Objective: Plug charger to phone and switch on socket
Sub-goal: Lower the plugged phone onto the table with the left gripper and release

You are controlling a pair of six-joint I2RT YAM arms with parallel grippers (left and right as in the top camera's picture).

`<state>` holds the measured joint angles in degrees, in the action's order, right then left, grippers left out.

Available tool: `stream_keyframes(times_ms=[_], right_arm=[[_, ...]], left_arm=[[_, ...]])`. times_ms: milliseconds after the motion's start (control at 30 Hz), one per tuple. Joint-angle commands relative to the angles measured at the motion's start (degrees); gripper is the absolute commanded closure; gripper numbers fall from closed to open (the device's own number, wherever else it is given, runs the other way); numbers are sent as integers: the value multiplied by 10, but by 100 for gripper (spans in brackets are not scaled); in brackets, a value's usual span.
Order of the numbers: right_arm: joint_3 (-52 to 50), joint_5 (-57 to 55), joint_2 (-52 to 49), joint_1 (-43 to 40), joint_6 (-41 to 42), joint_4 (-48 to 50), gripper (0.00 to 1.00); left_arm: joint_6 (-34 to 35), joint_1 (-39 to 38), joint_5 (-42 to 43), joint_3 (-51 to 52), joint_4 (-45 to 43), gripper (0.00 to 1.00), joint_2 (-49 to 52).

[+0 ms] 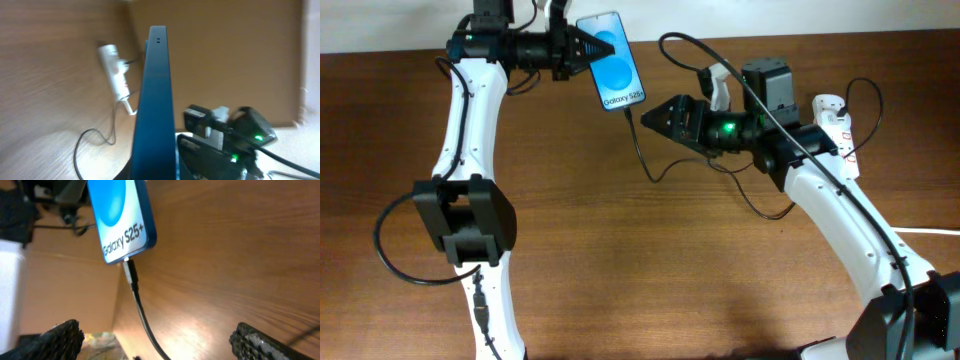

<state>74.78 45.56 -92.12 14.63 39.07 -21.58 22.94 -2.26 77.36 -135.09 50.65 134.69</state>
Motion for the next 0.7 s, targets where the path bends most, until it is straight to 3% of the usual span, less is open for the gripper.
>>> stream_keyframes(times_ms=[0,200,267,667], right_arm=[[8,-42,-2,-9,-54,-55,1],[8,-134,-2,-8,-89,-170,1],[8,-163,-2,-8,-89,-202,1],[8,-183,-2,-8,-89,-231,1]], left_arm=[[-100,2,-120,-7,73,100,-2],[-230,-21,-263,-7,234,100,-2],[-230,-34,-312,-6,254,100,-2],[-212,-52,-337,48,203,100,88]])
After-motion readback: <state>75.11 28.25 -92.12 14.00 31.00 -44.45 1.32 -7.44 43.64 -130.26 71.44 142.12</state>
